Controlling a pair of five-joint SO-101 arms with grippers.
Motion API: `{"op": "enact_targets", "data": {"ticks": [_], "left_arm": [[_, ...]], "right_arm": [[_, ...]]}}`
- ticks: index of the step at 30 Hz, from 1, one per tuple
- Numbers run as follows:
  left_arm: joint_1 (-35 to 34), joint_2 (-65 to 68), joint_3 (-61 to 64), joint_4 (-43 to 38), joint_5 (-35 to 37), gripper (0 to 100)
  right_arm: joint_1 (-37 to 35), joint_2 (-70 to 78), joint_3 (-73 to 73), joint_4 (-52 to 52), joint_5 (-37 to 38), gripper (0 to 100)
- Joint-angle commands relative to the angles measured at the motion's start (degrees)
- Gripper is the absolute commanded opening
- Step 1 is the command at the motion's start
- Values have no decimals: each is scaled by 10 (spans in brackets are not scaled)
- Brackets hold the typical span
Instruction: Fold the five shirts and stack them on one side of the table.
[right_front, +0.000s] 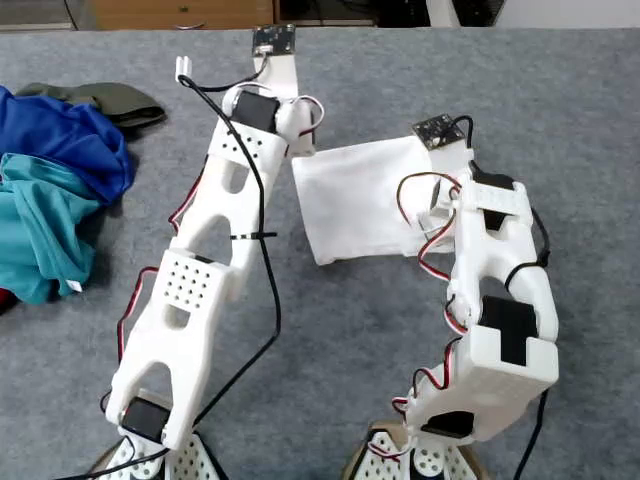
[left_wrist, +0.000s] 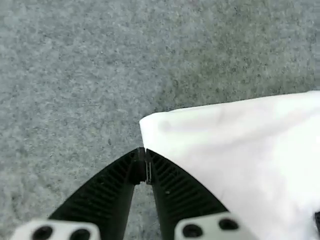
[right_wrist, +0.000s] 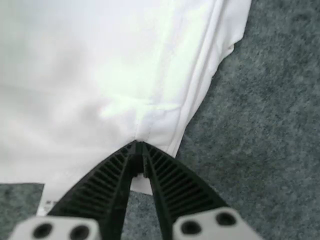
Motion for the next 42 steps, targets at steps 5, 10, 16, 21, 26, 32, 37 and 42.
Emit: {"op": "enact_targets", "data": {"ticks": [5,10,16,21,26,32,37,42], "left_arm": [[42,-7,105,-84,-6,21],[16,-7,186,-127,-2,20],[-6,7,201,-173,14,20],[-5,7,195,-164,12,19],[28,-21,148,-98,-34,19],[41,-58,-16,64,-31,19],[42,-62,-40,118,-46,19],[55,-128,58,118,-22,19]], "right_arm": [[-5,1,-13,4,3,3],[-5,1,-13,4,4,3],[-5,1,-13,4,4,3],[-4,0,-11,4,4,2],[-6,-3,-15,1,2,2],[-10,-97,-22,39,-7,3],[-16,-227,-41,71,-52,4],[-36,-250,-81,30,-110,5]]}}
